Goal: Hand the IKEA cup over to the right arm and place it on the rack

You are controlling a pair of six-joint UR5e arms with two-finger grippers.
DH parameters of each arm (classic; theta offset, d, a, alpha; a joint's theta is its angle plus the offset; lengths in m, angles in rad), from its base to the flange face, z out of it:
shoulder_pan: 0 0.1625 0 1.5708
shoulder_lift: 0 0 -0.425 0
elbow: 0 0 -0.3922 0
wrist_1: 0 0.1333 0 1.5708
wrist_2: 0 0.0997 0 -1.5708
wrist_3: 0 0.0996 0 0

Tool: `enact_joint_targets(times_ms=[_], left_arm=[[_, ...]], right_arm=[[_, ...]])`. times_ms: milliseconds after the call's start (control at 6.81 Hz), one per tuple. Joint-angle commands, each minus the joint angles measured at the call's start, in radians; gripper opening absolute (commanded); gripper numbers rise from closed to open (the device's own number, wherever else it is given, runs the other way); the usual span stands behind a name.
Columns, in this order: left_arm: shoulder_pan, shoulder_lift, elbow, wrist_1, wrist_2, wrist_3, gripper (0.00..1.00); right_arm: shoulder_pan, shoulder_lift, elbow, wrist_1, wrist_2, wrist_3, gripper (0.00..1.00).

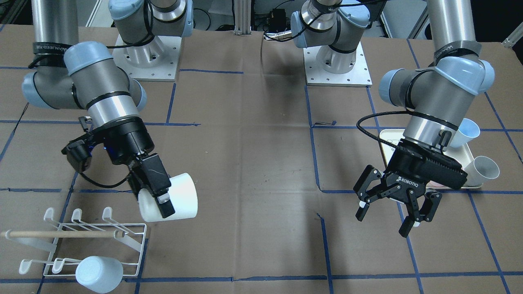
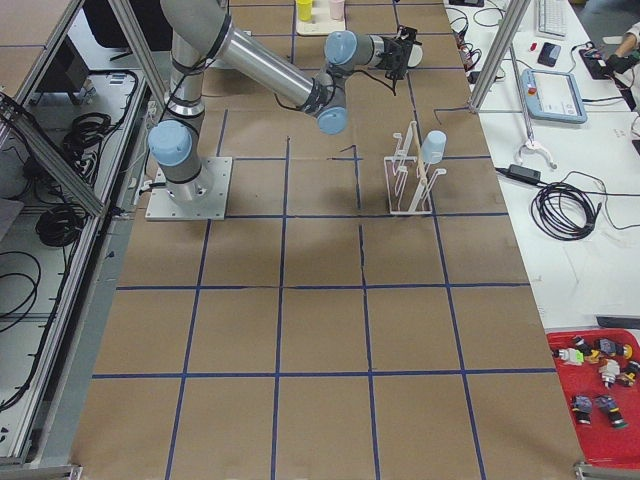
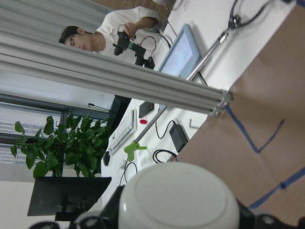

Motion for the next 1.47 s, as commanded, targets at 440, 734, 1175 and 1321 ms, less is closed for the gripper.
enact_joint_targets(times_ms=[440,734,1175,1321], left_arm=[[-0.173,0.193,0.231,-1.058,0.383,-0.199,1.00],[-0.175,0.285,0.175,-1.100,0.384,-0.199,1.00],[-0.173,0.286,0.160,-1.085,0.387,-0.188,1.00],[-0.170,0.283,0.161,-1.083,0.389,-0.188,1.00]], right_arm=[[-0.213,-0.009,-0.005,0.034,-0.017,-0.855,0.10],[-0.282,0.012,-0.019,0.077,-0.026,-1.109,0.10],[-0.314,0.164,-0.154,0.073,-0.038,-1.121,0.11],[-0.342,0.181,-0.163,0.074,-0.035,-1.156,0.11]])
